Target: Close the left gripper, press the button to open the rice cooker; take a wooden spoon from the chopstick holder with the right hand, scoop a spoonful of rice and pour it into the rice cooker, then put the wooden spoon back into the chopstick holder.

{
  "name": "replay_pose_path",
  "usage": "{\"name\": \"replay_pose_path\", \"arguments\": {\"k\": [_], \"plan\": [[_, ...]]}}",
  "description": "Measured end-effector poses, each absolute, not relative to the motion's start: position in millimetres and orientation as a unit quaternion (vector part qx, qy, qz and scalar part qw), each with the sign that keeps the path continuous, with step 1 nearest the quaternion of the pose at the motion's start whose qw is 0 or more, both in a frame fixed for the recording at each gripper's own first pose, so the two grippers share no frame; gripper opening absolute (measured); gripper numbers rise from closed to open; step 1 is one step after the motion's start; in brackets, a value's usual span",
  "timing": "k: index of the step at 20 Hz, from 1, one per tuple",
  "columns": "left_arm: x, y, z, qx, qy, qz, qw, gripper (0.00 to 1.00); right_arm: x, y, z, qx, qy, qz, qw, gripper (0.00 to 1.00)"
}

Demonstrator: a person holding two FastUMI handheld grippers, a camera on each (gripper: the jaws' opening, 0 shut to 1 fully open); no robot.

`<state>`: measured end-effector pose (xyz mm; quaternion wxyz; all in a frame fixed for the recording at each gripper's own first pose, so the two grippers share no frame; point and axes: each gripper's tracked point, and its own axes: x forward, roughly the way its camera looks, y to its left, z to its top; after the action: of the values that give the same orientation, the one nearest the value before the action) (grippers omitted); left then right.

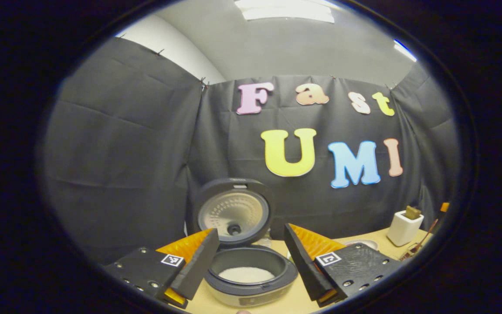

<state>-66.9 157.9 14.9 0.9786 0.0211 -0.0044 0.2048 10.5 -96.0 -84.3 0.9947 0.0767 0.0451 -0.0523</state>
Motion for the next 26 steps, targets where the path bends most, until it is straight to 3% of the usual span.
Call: {"name": "replay_pose_path", "arguments": {"k": [4,5,6,9,10,12,14,15,16,20,21,22,23,24,26], "plan": [[-46,181,45,-0.021,-0.002,0.179,0.984,0.93,6,-58,-91,0.026,0.048,-0.016,0.998,0.98],[-38,184,50,-0.028,0.004,0.169,0.985,0.93,4,-44,-95,0.019,0.052,0.005,0.998,0.93],[-29,185,54,-0.027,0.011,0.158,0.987,0.94,1,-31,-100,0.013,0.054,0.021,0.998,0.98],[0,217,72,0.006,0.021,0.182,0.983,0.92,-4,-12,-116,0.001,0.059,0.046,0.997,0.98],[12,225,77,0.010,0.026,0.189,0.982,0.92,-6,-6,-121,0.004,0.059,0.053,0.997,0.94],[36,239,82,-0.008,0.038,0.192,0.981,0.92,-12,4,-125,0.009,0.059,0.069,0.996,0.98],[62,257,84,-0.018,0.043,0.202,0.978,0.92,-17,4,-126,0.004,0.052,0.073,0.996,0.98],[74,264,81,-0.015,0.050,0.205,0.977,0.92,-19,4,-126,0.000,0.050,0.075,0.996,0.93],[86,266,76,-0.008,0.057,0.204,0.977,0.92,-22,5,-125,-0.004,0.046,0.075,0.996,0.98],[128,272,62,0.004,0.080,0.203,0.976,0.93,-30,4,-121,-0.012,0.031,0.075,0.997,0.98],[139,275,65,0.007,0.075,0.206,0.976,0.93,-31,6,-122,-0.009,0.030,0.078,0.996,0.93],[147,282,66,0.016,0.074,0.212,0.974,0.93,-33,6,-123,-0.006,0.030,0.080,0.996,0.98],[154,286,65,0.027,0.071,0.220,0.973,0.93,-33,7,-124,-0.005,0.030,0.080,0.996,0.93],[161,288,63,0.036,0.077,0.221,0.972,0.92,-33,6,-126,-0.005,0.030,0.080,0.996,0.98],[170,288,49,0.046,0.092,0.225,0.969,0.92,-33,5,-130,-0.007,0.033,0.077,0.996,0.98]]}}
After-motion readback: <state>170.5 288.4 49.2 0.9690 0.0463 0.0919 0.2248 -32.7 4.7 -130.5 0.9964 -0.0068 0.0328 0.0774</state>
